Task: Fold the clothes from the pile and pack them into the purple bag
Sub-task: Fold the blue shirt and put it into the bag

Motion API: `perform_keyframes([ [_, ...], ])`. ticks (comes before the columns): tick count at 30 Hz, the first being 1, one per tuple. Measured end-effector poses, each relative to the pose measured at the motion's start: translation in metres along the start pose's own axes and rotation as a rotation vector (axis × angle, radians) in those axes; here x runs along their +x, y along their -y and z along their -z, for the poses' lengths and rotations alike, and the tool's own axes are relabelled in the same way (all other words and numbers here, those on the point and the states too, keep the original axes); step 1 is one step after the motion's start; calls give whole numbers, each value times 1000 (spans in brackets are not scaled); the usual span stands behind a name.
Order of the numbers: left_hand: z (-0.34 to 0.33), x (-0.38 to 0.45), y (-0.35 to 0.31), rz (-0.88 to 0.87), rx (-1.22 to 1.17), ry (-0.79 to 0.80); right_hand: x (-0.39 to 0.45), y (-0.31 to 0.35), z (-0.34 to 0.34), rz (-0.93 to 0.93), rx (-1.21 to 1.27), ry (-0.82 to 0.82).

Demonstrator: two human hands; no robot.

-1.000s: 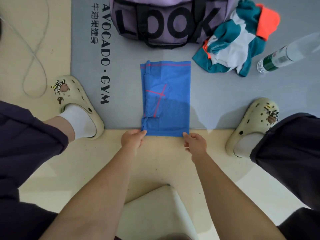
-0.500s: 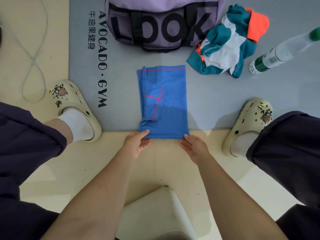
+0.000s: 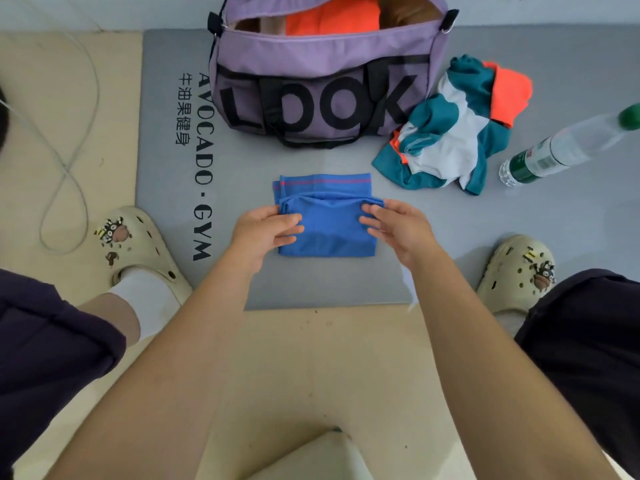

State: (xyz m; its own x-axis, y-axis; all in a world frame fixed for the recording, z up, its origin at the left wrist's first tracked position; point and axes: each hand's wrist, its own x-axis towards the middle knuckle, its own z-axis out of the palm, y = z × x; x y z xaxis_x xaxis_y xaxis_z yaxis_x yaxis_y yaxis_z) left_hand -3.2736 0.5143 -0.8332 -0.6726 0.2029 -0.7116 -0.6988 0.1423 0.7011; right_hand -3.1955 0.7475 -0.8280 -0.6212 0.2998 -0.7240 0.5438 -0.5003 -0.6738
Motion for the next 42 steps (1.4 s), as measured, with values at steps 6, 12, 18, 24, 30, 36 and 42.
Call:
perform_keyframes([
  [6, 2, 75, -30, -146, 461, -309, 65, 21, -24, 87, -370, -223],
  [12, -1, 110, -20, -218, 603, -387, 103, 13, -22, 124, -523, -293],
  [18, 11, 80, 10, -187, 551, -531, 75, -17, -8, 173, -838, -493],
  [24, -7, 46, 42, -75, 440, -354, 43, -48, -28, 117, -940, -461],
  [30, -13, 45, 44, -75, 433, -378, 39, -53, -16, 83, -863, -427],
  [36, -28, 57, 29, -35, 346, -414, 38, -57, -16, 72, -732, -447],
  [42, -23, 59, 23, 260, 117, -322, 47, -53, -7, -70, -672, -388],
])
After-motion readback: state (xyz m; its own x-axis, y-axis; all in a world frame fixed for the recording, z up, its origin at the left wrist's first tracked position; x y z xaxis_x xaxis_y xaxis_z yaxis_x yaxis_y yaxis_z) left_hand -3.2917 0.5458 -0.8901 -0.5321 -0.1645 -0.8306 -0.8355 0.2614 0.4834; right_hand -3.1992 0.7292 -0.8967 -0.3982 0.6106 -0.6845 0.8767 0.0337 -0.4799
